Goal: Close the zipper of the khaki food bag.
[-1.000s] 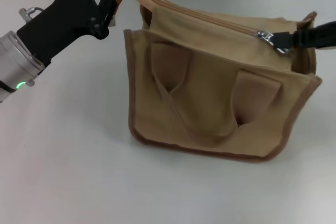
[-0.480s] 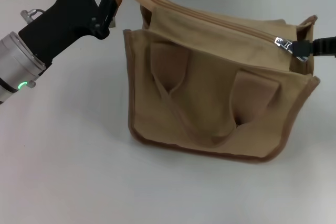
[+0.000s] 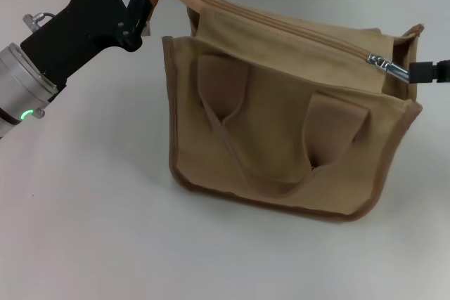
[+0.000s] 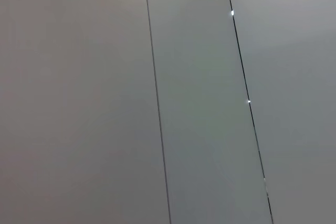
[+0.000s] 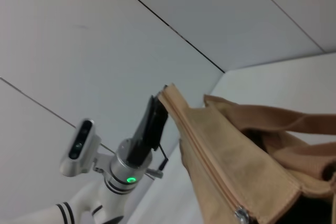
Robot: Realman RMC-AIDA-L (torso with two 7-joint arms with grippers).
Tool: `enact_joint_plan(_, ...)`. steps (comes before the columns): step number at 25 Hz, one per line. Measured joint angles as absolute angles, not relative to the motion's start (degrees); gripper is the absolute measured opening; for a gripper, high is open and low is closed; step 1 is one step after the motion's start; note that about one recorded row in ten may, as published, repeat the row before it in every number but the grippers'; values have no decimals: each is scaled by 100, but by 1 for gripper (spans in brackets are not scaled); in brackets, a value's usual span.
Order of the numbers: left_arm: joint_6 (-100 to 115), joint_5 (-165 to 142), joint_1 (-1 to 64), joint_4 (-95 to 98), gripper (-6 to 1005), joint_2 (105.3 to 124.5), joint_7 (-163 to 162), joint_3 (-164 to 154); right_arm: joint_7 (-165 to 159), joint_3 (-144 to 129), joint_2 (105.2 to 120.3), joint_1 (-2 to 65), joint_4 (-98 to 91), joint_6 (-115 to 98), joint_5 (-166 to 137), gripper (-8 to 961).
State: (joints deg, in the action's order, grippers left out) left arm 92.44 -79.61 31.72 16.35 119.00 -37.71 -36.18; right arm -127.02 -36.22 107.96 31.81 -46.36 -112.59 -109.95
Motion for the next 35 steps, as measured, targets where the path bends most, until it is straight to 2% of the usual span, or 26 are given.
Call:
enact_joint_plan(7, 9265, -7952, 3176, 1635, 87, 11905, -3835, -3651, -12227, -3205, 10745, 3181, -4412, -11495, -10949, 44)
enact_joint_plan(12, 9277, -7952, 3180, 1635, 89, 11908, -3840, -3662, -11597, -3055, 10742, 3145, -4289, -11661, -10935, 163)
enact_joint_plan(15, 9284, -7954, 3181, 1635, 89, 11910, -3845, -3664, -10902, -3045, 10795, 3019, -4304, -11738, -10880, 234)
enact_joint_plan(19, 9283, -7956, 3176, 1635, 90, 11910, -3878, -3665, -10079, -2913, 10850, 2857, -4318, -11979, -10764, 420)
enact_joint_plan(25, 9249, -7963, 3173, 1635, 92, 11908, -3910, -3665, -8060, -2883, 11054, 2328, -4286, -12472, -10574, 694)
enact_joint_plan(26, 9248, -7970, 3173, 1634, 92, 11906, -3911, -3665, -7817, -2899, 11096, 2260, -4283, -12487, -10589, 711)
enact_joint_plan(29, 9223, -8003, 3168, 1614, 93, 11895, -3974, -3665, -6831, -2980, 11351, 1985, -4255, -12477, -10824, 762)
enact_joint_plan(30, 9208, -8005, 3166, 1604, 93, 11892, -4010, -3665, -6313, -3000, 11499, 1874, -4234, -12474, -11125, 779)
enact_joint_plan(31, 9193, -8007, 3165, 1597, 93, 11888, -4033, -3665, -6313, -3000, 11499, 1874, -4234, -12474, -11125, 779)
enact_joint_plan(35, 9162, -8014, 3138, 1580, 94, 11880, -4110, -3665, -5586, -2984, 11716, 1790, -4032, -12295, -11924, 779)
